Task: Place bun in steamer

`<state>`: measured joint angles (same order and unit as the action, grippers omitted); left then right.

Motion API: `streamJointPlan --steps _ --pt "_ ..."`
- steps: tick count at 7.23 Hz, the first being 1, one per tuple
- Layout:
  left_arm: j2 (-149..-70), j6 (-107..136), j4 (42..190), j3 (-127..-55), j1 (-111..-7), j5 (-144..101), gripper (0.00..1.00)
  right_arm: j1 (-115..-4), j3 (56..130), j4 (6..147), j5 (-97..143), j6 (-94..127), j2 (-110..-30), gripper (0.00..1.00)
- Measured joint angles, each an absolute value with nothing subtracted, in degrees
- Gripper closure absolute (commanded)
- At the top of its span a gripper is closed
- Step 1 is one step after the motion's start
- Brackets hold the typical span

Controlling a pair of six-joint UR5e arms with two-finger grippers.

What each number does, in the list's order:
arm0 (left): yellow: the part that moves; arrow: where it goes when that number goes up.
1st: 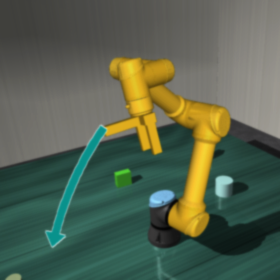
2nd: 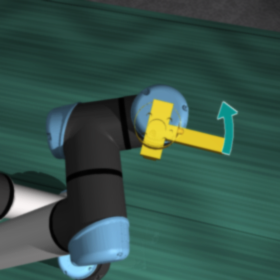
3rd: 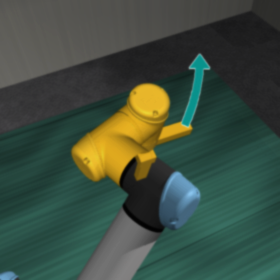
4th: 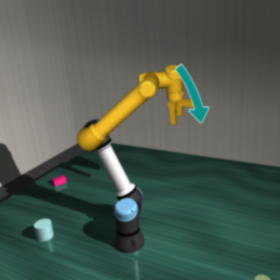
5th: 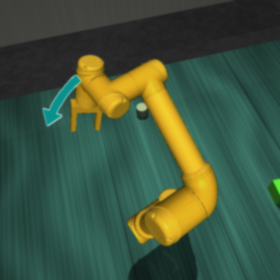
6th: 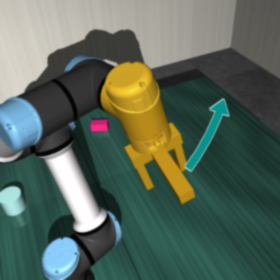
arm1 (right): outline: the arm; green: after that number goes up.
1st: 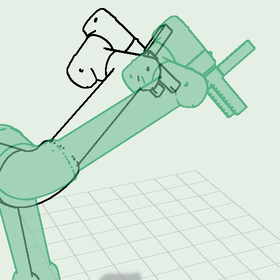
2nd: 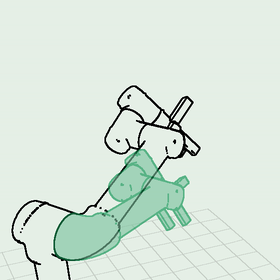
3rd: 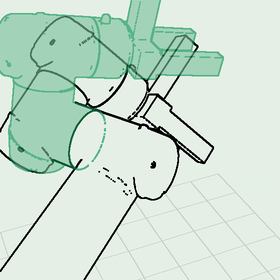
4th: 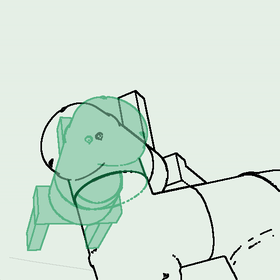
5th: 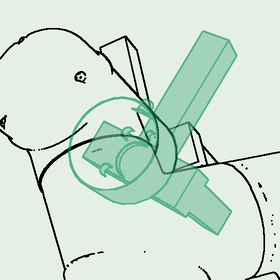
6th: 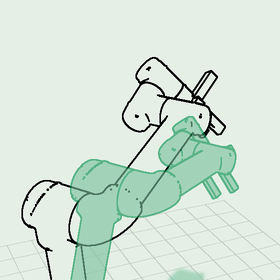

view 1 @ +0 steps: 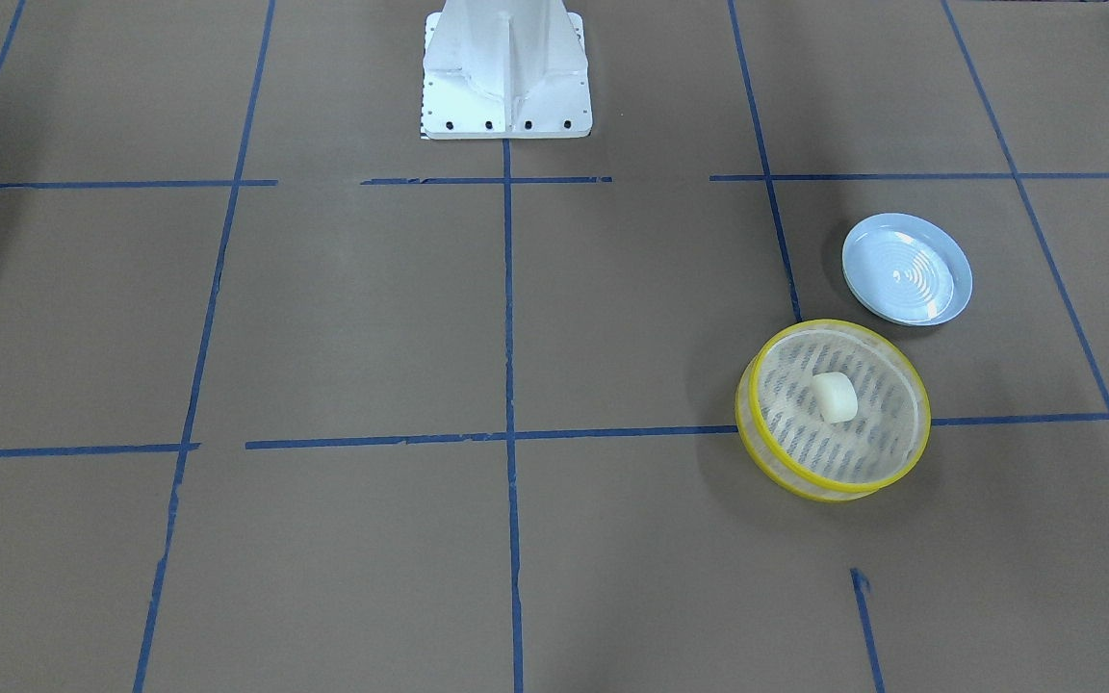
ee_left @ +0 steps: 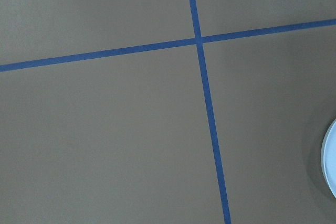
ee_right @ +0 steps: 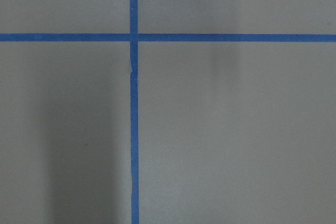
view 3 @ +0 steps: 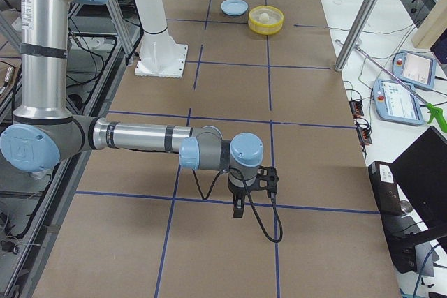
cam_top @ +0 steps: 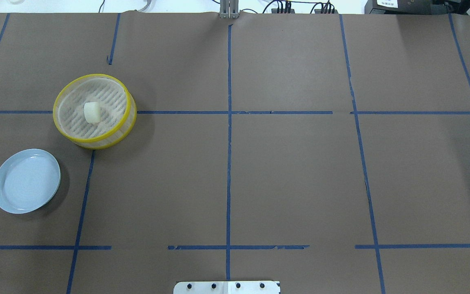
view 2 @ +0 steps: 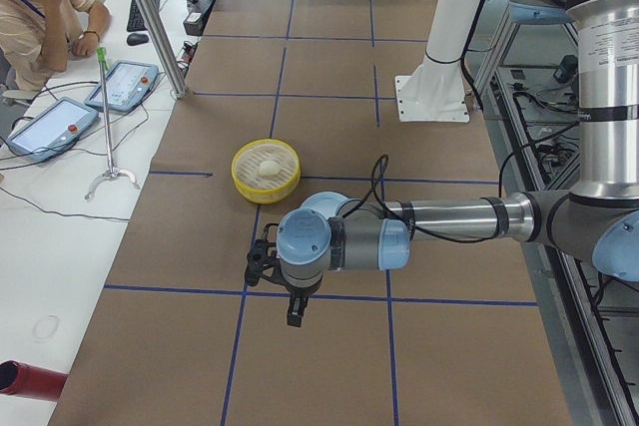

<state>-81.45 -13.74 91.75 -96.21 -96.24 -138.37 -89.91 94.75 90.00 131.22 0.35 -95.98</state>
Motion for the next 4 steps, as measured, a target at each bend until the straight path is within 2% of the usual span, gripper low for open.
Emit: streamJointPlan --steps 4 --pt "-80.8 -13.8 91.8 -96.3 -96.3 -138.0 0.00 -89.9 94.7 90.0 131.2 0.4 -96.0 0.00"
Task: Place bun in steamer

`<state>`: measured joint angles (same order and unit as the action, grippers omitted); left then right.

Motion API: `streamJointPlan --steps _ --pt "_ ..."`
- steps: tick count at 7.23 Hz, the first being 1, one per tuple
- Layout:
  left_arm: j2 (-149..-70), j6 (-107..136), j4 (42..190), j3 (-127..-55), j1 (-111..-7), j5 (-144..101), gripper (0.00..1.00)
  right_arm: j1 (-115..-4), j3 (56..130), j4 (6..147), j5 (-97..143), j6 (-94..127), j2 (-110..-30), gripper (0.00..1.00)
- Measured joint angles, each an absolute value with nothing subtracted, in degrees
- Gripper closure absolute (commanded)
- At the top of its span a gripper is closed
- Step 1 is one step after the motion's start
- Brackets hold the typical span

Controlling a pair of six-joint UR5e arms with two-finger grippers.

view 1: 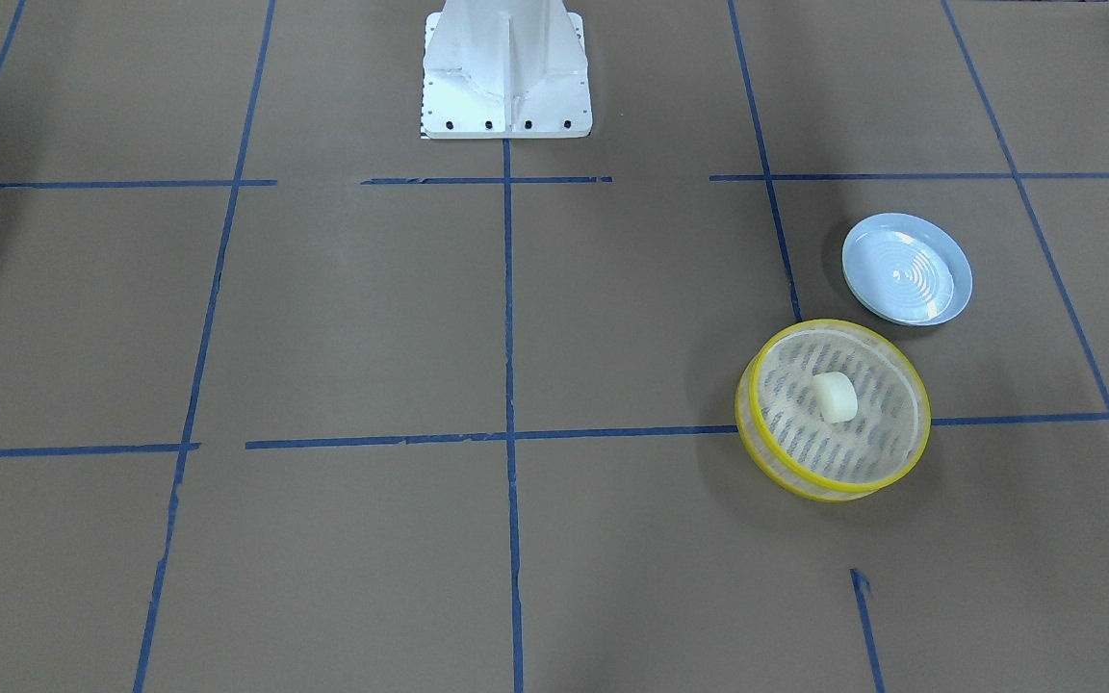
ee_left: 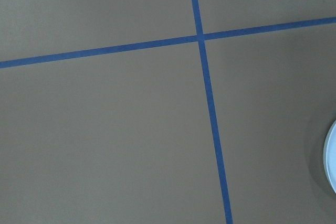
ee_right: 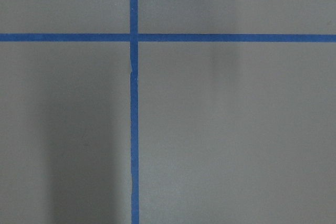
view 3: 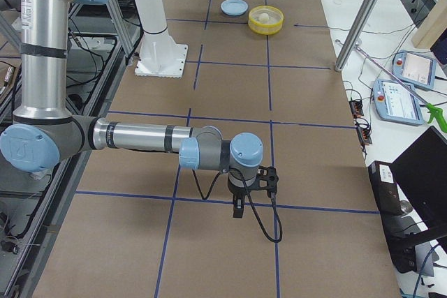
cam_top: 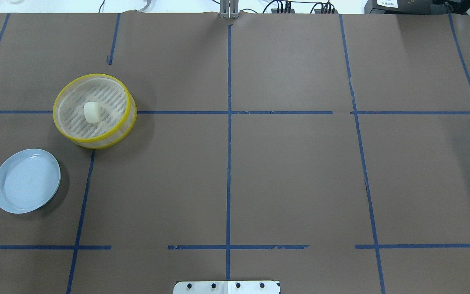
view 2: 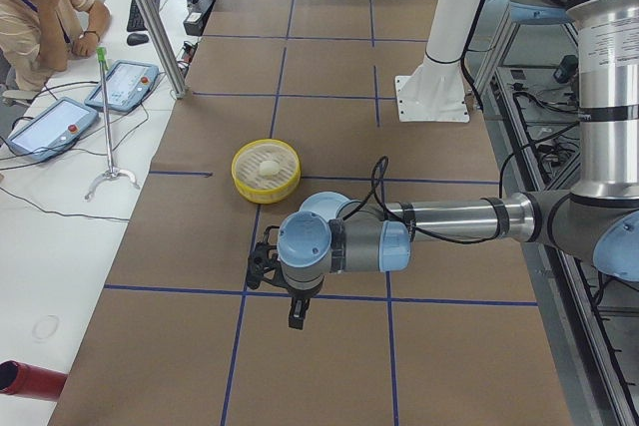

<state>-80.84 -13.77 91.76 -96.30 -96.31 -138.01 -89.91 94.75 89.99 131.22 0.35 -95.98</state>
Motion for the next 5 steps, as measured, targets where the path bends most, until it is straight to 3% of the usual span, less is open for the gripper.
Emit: streamJointPlan --steps 5 --pt "-81.9 -13.7 90.3 -97.2 -96.3 -137.9 0.00 -89.9 94.7 90.0 131.2 0.4 -96.0 0.00"
